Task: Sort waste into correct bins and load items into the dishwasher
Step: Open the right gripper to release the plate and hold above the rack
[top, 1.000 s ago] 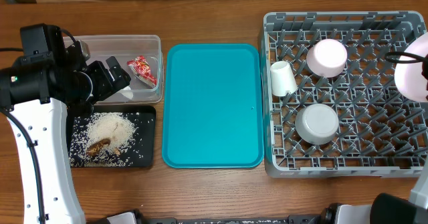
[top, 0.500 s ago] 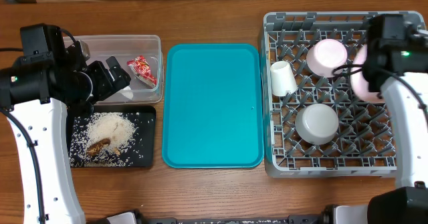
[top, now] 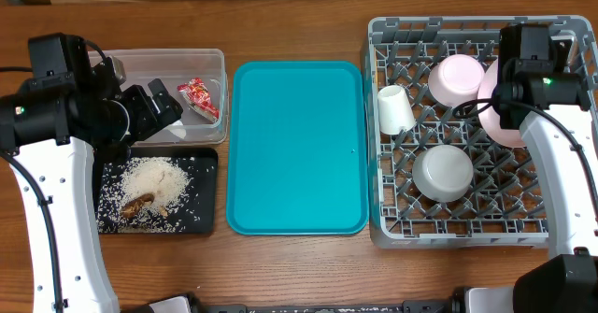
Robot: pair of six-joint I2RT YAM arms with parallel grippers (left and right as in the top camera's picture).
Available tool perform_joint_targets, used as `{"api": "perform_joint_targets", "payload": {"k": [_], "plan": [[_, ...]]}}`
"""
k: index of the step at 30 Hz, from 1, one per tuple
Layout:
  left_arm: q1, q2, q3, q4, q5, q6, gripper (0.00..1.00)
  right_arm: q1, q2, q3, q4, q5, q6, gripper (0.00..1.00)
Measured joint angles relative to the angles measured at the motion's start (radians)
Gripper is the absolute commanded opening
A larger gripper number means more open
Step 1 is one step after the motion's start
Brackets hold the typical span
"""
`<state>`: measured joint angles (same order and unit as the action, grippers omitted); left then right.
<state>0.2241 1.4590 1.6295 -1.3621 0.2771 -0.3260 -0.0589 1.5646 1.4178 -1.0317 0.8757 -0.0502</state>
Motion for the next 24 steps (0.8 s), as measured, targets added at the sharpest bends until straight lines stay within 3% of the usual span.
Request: {"api": "perform_joint_targets", "payload": {"k": [24], "plan": [[0.000,0.000,0.000,0.000,0.000,0.000,1.00,0.000,0.000,0.000,0.037,0.000,-0.172,0.04]]}}
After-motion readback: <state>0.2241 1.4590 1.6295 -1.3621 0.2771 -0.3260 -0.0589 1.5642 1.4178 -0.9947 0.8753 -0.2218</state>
